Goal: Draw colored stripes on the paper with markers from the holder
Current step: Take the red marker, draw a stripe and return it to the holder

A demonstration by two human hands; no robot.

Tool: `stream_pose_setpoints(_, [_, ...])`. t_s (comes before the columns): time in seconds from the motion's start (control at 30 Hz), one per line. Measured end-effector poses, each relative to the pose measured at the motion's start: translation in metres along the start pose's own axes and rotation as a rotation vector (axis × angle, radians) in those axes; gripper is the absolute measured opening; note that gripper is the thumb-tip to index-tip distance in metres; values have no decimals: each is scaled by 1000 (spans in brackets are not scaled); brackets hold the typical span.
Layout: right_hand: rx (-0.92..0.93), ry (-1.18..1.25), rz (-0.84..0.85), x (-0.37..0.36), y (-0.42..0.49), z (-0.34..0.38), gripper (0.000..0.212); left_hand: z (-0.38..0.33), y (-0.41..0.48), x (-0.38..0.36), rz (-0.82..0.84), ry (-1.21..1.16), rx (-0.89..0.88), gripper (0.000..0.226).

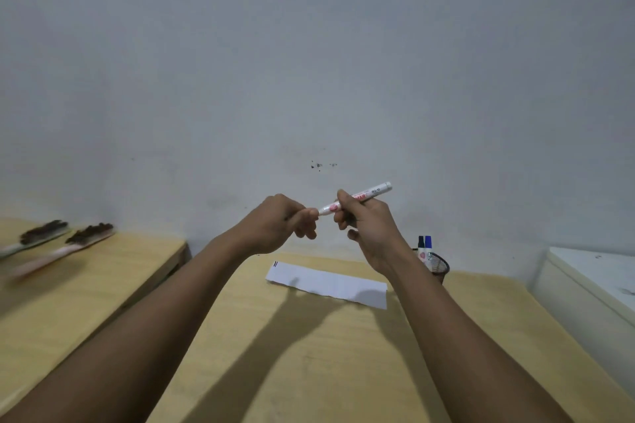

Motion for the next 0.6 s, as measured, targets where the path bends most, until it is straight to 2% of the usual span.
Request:
stream_pose_setpoints(0.07, [-39, 87, -5, -1, 12, -19, 29, 22, -4, -1, 82, -198, 31, 43])
stream_pose_setpoints(0.13, [-63, 133, -1, 0, 24, -38, 25, 49, -5, -4, 81, -224, 78, 38])
stream_pose_setpoints(0.23, [-82, 91, -3, -5, 39, -68, 15, 97, 0, -13, -2, -43, 178, 18])
stream_pose_setpoints(0.27, [-89, 62, -10, -9, 44, -79, 18, 112, 2, -17, -25, 36, 217, 13])
stream_pose_setpoints(0.37, [-116, -59, -27, -19, 61, -111, 27, 151, 6, -34, -75, 257, 296, 16])
stream_pose_setpoints(0.47, [-141, -155, -19, -28, 80, -140, 31, 180, 13, -55, -64, 395, 273, 20])
stream_pose_setpoints(0.6, [-173, -145, 34, -43, 105, -166, 16, 197, 16, -75, -32, 393, 255, 28])
Point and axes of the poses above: each hand's wrist, its own y-axis towards the middle knuckle, its own x-axis out of the back of the hand, z = x × y, the point moved 4 cm from there along y, towards the middle knuckle, and after that the axes turned 15 degrees about z, right-handed, at the moved point
